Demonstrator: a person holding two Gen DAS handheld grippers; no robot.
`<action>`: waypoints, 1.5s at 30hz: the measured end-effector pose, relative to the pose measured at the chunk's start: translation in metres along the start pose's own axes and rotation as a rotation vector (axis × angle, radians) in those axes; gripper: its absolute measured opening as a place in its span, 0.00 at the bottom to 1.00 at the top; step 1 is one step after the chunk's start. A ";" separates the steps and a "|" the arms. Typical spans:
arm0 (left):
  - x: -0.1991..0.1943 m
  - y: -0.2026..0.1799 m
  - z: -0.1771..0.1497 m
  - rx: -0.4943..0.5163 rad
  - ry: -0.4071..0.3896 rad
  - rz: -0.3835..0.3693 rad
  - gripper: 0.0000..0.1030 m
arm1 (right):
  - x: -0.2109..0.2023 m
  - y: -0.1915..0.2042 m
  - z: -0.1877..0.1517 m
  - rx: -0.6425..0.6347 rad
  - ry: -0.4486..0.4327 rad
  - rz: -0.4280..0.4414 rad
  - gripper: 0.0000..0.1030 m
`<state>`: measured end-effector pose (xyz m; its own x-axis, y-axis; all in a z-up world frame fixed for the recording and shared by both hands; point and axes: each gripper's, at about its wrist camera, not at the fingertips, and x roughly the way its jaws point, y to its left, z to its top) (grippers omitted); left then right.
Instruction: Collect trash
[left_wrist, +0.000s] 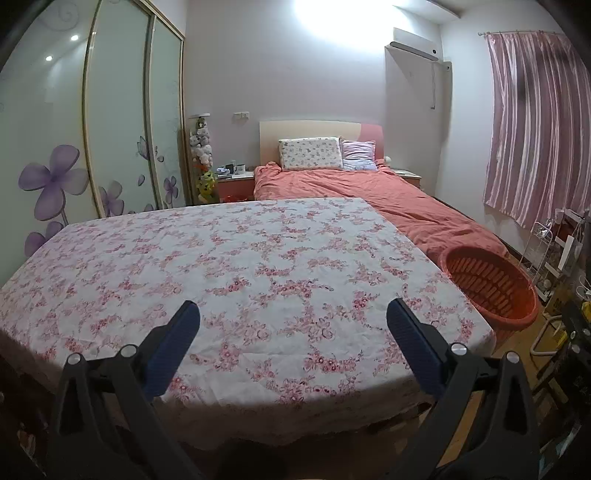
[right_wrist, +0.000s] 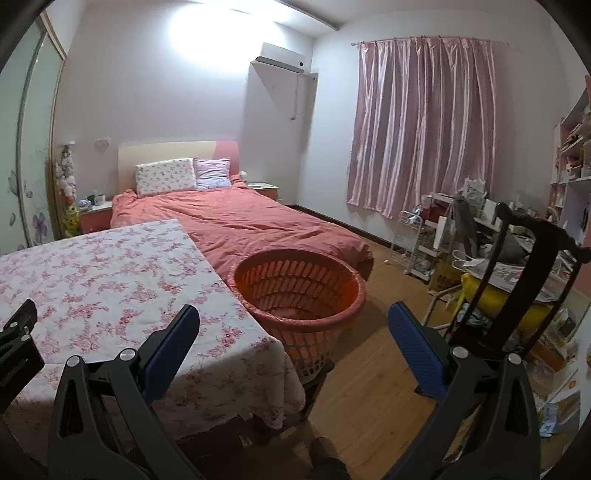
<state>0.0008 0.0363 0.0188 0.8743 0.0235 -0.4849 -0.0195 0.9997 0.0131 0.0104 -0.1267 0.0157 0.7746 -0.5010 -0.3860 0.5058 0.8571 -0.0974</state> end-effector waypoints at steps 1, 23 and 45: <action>0.000 0.001 -0.001 -0.001 0.002 0.002 0.96 | 0.001 0.000 0.000 0.000 0.006 -0.008 0.98; -0.006 -0.018 -0.012 0.002 0.031 -0.040 0.96 | 0.006 -0.013 -0.007 0.014 0.068 -0.018 0.98; -0.011 -0.039 -0.013 0.029 0.033 -0.056 0.96 | 0.010 -0.033 -0.010 0.049 0.076 -0.002 0.98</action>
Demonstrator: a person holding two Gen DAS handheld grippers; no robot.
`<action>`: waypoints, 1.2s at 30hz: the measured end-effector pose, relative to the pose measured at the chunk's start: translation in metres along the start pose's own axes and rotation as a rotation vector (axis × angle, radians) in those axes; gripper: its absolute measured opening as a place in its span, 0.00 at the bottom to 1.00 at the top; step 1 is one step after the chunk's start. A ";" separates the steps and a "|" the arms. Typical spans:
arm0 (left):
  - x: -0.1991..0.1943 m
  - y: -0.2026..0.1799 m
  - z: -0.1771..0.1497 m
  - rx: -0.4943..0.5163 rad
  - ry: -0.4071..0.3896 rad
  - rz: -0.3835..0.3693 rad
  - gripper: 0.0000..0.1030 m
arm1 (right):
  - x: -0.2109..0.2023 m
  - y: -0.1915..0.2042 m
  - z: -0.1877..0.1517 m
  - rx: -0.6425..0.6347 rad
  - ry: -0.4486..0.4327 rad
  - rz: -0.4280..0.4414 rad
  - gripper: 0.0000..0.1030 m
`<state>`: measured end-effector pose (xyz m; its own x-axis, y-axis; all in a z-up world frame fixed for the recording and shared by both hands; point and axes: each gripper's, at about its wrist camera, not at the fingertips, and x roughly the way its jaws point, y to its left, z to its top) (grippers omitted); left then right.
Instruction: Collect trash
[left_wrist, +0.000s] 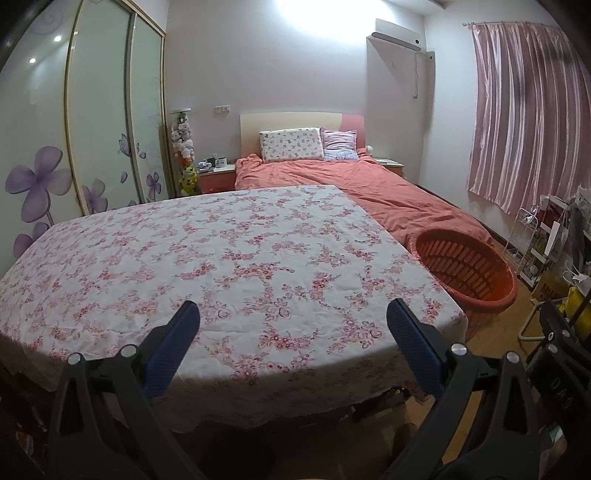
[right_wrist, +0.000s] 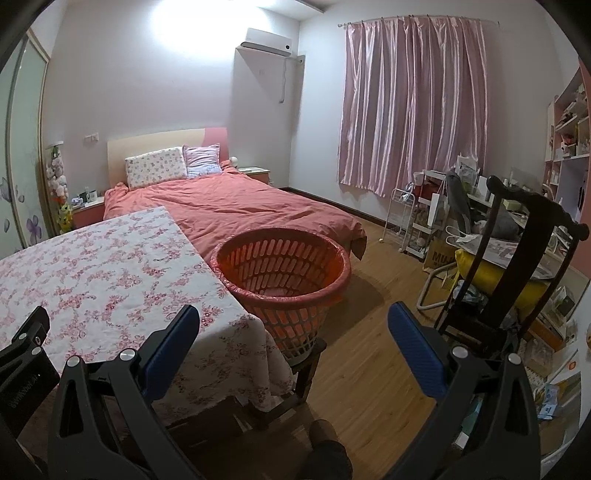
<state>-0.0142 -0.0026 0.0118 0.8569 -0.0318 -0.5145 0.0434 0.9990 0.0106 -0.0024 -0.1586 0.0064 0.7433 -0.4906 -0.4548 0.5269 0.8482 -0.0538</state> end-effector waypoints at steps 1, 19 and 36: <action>0.000 0.000 0.000 -0.001 0.000 0.002 0.96 | 0.001 0.000 0.000 0.001 0.004 0.002 0.98; 0.003 0.006 -0.002 -0.016 0.010 0.012 0.96 | 0.002 0.004 -0.003 0.000 0.020 0.013 0.98; 0.005 0.006 -0.005 -0.018 0.015 0.009 0.96 | 0.011 0.000 -0.007 0.003 0.080 0.028 0.98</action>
